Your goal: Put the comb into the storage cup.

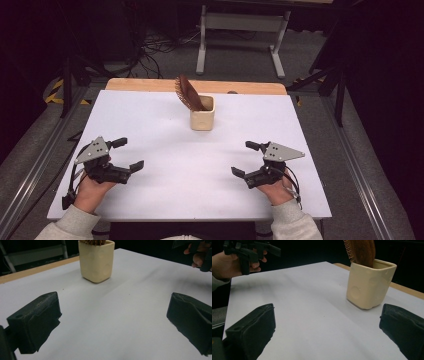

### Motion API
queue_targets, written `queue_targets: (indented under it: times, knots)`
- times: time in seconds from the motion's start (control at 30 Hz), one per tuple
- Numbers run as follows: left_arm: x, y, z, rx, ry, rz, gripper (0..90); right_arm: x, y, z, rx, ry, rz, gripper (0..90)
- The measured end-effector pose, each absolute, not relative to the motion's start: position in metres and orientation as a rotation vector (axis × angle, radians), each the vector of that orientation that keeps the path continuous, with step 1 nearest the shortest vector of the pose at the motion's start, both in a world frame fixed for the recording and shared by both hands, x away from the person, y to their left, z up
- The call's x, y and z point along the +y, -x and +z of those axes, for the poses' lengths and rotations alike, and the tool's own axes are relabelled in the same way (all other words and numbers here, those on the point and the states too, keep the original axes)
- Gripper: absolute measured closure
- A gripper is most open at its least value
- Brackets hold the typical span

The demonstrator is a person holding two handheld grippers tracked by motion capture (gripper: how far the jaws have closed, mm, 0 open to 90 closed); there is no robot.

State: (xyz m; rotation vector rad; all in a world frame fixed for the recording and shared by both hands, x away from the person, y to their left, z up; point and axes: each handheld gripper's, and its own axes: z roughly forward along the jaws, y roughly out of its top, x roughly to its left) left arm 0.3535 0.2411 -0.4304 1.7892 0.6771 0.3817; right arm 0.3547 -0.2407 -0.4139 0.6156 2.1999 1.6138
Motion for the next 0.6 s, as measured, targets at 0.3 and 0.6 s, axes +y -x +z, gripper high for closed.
queue_targets:
  times: [0.3,0.6]
  knots:
    - [0.251,-0.349,-0.456,0.724,-1.701,0.378,0.1,-0.247,-0.353,-0.420,2.192,-0.628,1.635,0.5]
    - [0.251,-0.351,-0.466,0.757,-1.730,0.409,0.1,-0.251,-0.353,-0.432,2.203,-0.655,1.607,0.5]
